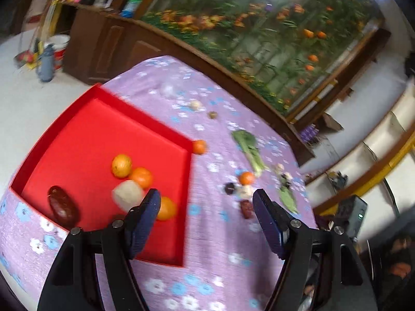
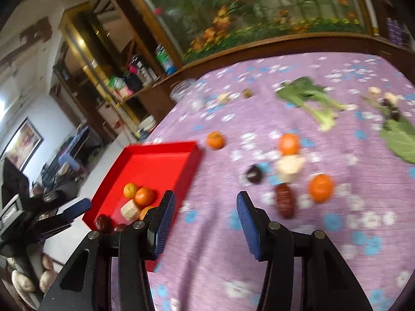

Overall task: Organize fruits
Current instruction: 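Move both open tools back over the remaining fruits, then grasp a dark plum with the left tool while the right tool grasps a red date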

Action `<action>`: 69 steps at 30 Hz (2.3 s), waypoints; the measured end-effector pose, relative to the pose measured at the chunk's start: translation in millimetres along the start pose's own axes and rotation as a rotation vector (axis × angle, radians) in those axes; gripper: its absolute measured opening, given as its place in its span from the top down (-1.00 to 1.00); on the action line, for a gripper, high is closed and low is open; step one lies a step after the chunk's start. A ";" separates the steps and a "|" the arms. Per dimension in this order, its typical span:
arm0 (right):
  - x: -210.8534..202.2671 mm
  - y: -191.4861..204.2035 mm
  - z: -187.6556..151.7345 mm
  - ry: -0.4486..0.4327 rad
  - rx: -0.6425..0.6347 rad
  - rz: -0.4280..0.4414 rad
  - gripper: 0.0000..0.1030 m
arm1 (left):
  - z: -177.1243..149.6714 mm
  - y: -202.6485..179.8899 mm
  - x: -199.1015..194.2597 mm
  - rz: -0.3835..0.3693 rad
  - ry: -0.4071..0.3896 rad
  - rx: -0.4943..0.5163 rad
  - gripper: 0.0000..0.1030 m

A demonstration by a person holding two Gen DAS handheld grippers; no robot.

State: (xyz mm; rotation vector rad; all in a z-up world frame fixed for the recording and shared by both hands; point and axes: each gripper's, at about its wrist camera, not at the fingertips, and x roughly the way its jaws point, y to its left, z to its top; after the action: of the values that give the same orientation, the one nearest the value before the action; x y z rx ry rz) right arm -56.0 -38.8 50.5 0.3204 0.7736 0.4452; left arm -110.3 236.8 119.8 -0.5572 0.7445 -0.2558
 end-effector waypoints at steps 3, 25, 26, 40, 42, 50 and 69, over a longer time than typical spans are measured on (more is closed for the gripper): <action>-32.9 -22.3 3.9 -0.068 -0.002 -0.068 -0.06 | 3.4 -30.5 -4.8 0.019 -0.024 0.073 -0.41; 25.3 -67.2 -7.3 0.108 -0.028 -0.071 -0.11 | -5.3 -35.2 112.3 0.019 0.211 0.044 0.16; 30.8 -66.3 -7.1 0.114 -0.032 -0.078 -0.11 | -5.0 -36.5 115.5 0.021 0.212 0.052 0.16; 53.7 -55.3 -14.5 0.119 -0.128 -0.126 0.43 | -6.5 -56.6 191.9 0.046 0.315 0.139 0.17; 52.0 -57.6 -15.1 0.120 -0.121 -0.132 0.43 | -7.4 -61.0 201.4 0.045 0.320 0.151 0.17; 53.2 -59.3 -15.2 0.126 -0.117 -0.126 0.43 | -17.7 -70.8 237.3 0.129 0.342 0.257 0.51; 39.7 -54.6 -11.5 0.054 -0.129 -0.102 0.44 | -31.7 -59.7 148.7 0.144 0.162 0.204 0.56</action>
State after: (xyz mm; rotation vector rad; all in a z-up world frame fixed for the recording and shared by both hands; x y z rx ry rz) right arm -24.8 -64.8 -4.7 0.1484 0.8063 0.4069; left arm -28.0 114.3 49.9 -0.2901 0.9001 -0.2411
